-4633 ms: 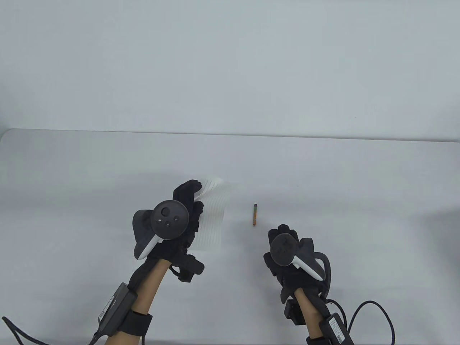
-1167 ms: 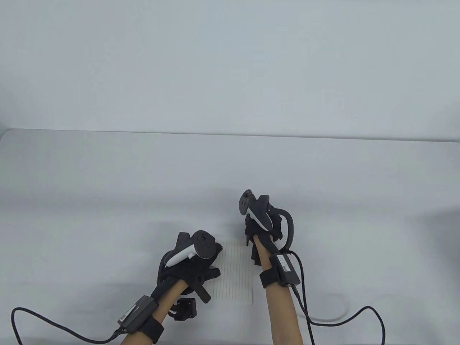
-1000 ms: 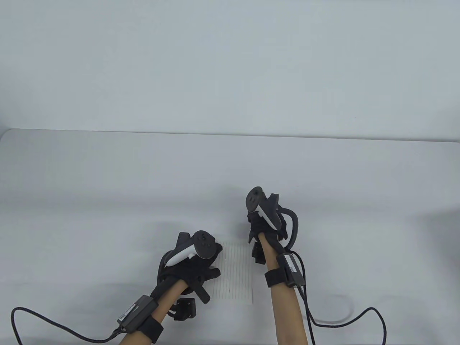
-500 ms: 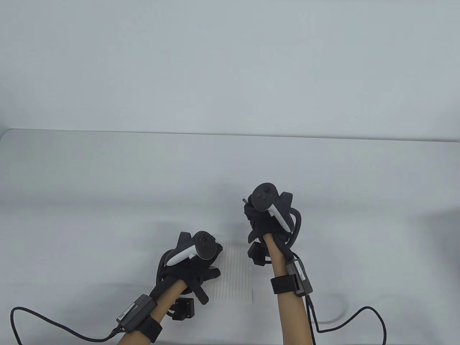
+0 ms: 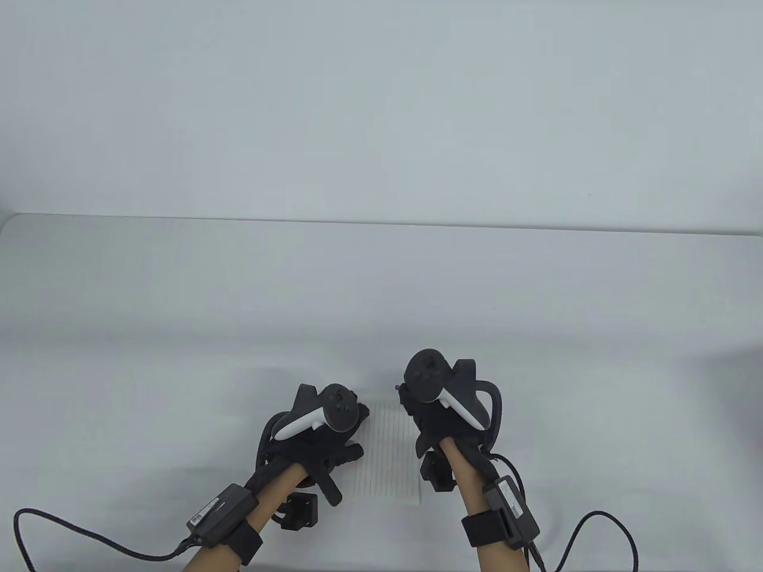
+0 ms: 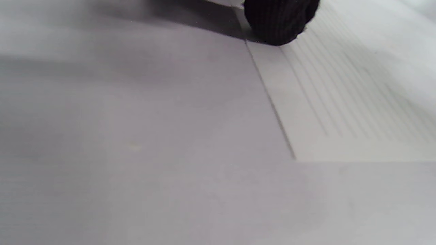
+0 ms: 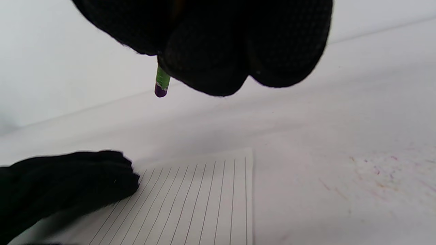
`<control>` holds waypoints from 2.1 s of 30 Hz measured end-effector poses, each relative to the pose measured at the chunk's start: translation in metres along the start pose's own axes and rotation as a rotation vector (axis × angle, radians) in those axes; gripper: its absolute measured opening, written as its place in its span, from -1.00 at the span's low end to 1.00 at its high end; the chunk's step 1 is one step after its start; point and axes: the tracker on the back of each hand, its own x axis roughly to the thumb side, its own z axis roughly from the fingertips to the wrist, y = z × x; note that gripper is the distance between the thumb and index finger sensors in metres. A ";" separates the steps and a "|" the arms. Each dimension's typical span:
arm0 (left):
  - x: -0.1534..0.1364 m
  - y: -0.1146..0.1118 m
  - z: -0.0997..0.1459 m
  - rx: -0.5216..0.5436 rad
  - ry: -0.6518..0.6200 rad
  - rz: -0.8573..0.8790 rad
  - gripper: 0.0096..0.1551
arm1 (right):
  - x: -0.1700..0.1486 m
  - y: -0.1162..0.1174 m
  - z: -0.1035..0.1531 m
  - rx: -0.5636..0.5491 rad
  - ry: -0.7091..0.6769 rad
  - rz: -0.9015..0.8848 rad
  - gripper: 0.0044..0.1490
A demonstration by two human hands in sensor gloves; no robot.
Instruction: Apply wax crayon on paper
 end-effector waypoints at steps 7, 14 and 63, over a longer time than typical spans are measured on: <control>-0.006 -0.003 -0.001 -0.007 -0.026 0.077 -0.12 | 0.029 0.039 0.009 0.057 -0.098 0.157 -0.48; -0.005 -0.003 -0.002 -0.006 -0.024 0.060 -0.12 | 0.035 0.057 0.002 0.075 -0.090 0.196 -0.45; -0.003 -0.003 -0.002 -0.024 -0.011 0.018 -0.12 | 0.060 0.069 0.032 0.107 -0.215 0.456 -0.49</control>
